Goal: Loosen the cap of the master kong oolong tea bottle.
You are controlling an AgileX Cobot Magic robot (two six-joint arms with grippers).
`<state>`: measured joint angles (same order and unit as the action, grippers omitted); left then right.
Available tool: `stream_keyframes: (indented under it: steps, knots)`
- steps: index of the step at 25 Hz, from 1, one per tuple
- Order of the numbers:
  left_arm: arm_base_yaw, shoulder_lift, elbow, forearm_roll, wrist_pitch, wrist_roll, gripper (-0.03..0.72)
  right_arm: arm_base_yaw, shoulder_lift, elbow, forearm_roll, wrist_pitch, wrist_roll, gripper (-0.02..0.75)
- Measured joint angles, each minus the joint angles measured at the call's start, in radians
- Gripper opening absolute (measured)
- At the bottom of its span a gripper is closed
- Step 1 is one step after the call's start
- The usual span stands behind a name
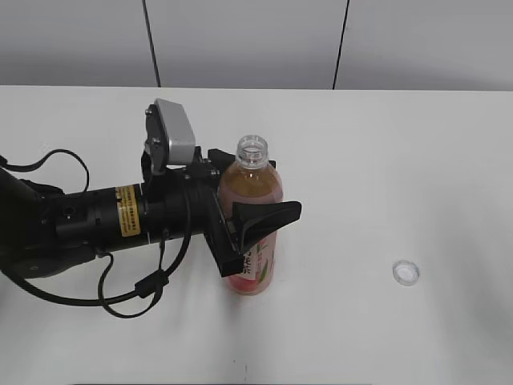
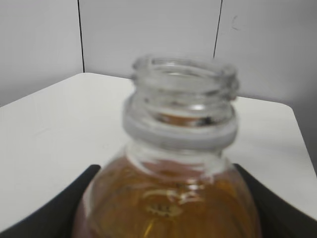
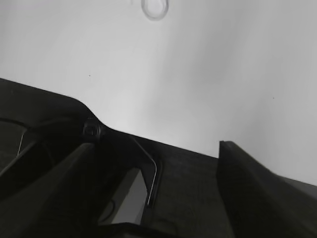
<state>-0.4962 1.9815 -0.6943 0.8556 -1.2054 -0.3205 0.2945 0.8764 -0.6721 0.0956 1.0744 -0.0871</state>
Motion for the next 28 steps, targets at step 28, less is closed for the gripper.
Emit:
stream_keyframes:
  steps: [28]
  knots:
    - [0.0, -0.081, 0.002, 0.015, -0.003, -0.049, 0.594, 0.0, -0.52, 0.152, 0.036, 0.004, -0.122, 0.547]
